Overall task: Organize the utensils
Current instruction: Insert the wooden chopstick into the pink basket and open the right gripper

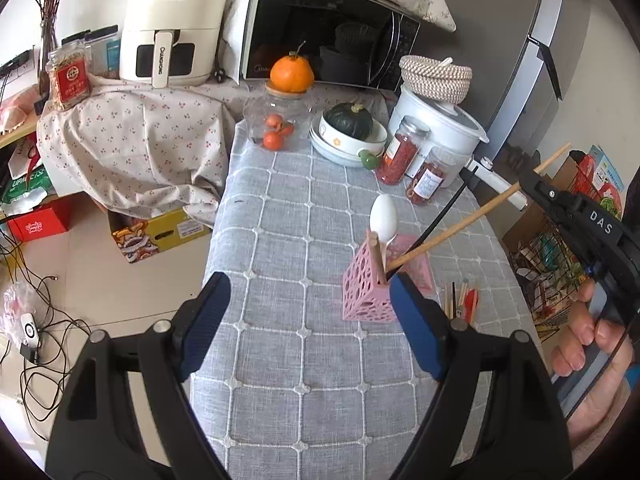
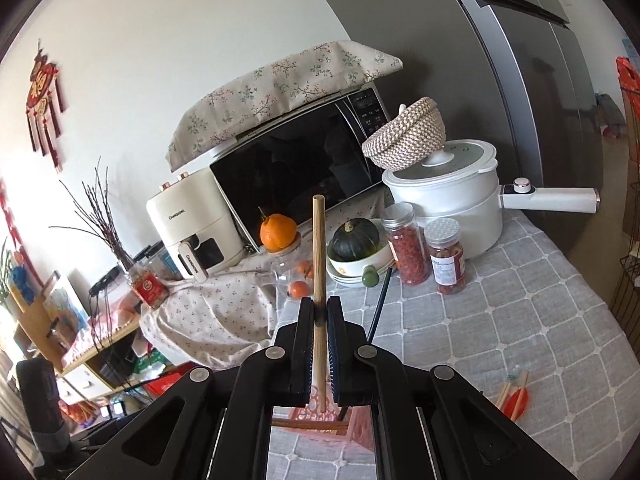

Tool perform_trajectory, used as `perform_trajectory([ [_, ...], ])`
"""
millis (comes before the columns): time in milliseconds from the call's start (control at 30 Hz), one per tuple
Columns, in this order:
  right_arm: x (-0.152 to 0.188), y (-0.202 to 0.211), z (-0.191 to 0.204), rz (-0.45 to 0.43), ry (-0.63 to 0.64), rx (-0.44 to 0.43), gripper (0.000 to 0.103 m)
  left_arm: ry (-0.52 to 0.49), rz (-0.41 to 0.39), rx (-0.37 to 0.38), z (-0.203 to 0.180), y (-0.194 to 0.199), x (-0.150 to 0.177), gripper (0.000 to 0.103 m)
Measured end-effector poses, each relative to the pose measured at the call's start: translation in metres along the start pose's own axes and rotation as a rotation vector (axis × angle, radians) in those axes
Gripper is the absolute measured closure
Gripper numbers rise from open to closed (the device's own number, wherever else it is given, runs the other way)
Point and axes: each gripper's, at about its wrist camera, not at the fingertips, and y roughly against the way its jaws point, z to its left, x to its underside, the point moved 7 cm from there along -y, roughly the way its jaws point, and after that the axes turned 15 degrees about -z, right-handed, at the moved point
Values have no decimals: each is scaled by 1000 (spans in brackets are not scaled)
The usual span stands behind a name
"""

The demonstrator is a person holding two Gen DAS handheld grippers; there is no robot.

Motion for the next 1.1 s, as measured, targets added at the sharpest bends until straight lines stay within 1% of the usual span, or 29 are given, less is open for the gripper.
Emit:
perform_trajectory([
  [133, 11, -9, 2, 8, 26, 12, 97, -9, 40, 4, 1, -3, 11, 21],
  [267, 24, -18, 3, 20, 50, 13, 97, -21, 60, 9, -2, -5, 18, 21],
  [467, 44, -30, 1, 59, 55, 14, 96, -50, 85, 23, -13, -10, 25, 21],
  [533, 46, -31, -3, 71, 45, 22, 94, -63, 93, 27, -17, -11, 28, 21],
  [600, 43, -29, -8, 75, 20, 19, 86, -73, 99, 30, -20, -12, 30, 21],
  [667, 36, -24, -12, 65, 1, 10, 73, -84, 104, 33, -24, -13, 31, 21],
  [700, 32, -21, -12, 59, -5, 0, 69, -88, 106, 35, -25, -14, 32, 21],
  [733, 27, -17, -13, 52, -8, -13, 60, -92, 109, 37, -27, -15, 33, 21],
  [767, 23, -13, -14, 45, -9, -24, 55, -98, 111, 40, -29, -15, 34, 21],
  [900, 9, 3, -20, 43, 24, -42, 49, -125, 124, 58, -41, -16, 41, 21],
  [967, 5, 12, -26, 50, 43, -40, 42, -143, 137, 66, -48, -17, 46, 21],
  [1067, 4, 25, -38, 84, 78, -33, 35, -171, 157, 81, -60, -20, 54, 21],
  [1100, 5, 28, -43, 97, 85, -31, 34, -178, 164, 86, -64, -21, 56, 21],
])
